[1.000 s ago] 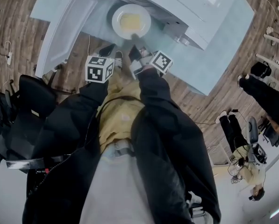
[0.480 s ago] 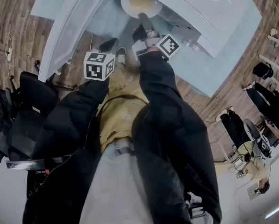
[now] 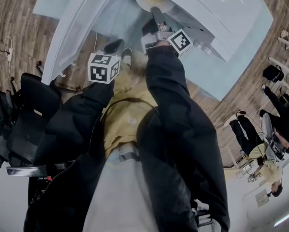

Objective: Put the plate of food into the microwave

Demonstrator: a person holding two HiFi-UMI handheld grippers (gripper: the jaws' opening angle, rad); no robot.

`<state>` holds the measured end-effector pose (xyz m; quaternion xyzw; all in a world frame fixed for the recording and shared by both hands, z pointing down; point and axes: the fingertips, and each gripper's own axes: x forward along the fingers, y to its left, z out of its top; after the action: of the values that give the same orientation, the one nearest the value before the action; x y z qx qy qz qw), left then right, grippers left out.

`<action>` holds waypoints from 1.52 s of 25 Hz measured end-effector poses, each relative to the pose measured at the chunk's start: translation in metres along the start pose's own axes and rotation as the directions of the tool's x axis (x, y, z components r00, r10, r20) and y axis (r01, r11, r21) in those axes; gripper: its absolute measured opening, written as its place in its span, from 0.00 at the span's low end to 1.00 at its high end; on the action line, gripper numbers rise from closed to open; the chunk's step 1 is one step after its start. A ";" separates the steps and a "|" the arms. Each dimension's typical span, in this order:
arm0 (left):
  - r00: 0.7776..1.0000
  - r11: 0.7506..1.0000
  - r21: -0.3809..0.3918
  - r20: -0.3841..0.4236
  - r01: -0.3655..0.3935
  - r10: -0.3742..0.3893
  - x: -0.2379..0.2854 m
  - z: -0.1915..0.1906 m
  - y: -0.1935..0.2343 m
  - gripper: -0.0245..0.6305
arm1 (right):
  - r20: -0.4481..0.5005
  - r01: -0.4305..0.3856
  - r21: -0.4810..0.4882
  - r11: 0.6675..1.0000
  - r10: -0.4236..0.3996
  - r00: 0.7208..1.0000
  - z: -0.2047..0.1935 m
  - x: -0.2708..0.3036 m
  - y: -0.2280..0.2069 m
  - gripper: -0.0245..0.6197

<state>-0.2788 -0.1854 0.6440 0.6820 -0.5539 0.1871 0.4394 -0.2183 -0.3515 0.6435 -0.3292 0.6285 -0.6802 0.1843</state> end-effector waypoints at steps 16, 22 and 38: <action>0.999 1.000 0.011 0.034 0.005 -0.005 -0.017 0.001 0.003 0.03 | -0.075 -0.006 -0.112 0.994 -0.002 0.997 -0.032 -0.021 0.009 0.20; 0.994 0.999 0.046 0.102 0.023 -0.028 -0.027 0.025 -0.026 0.03 | -0.209 0.017 -0.430 0.903 -0.117 0.971 -0.070 -0.062 0.030 0.03; 0.910 0.969 0.245 0.409 -0.034 -0.072 -0.115 0.125 -0.143 0.03 | -0.095 -0.074 -0.970 0.231 -0.080 0.992 -0.063 -0.162 0.193 0.03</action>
<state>-0.2127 -0.2181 0.4346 0.7608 -0.6002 0.1010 0.2253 -0.1767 -0.2247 0.4203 -0.3306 0.9242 -0.1629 -0.1002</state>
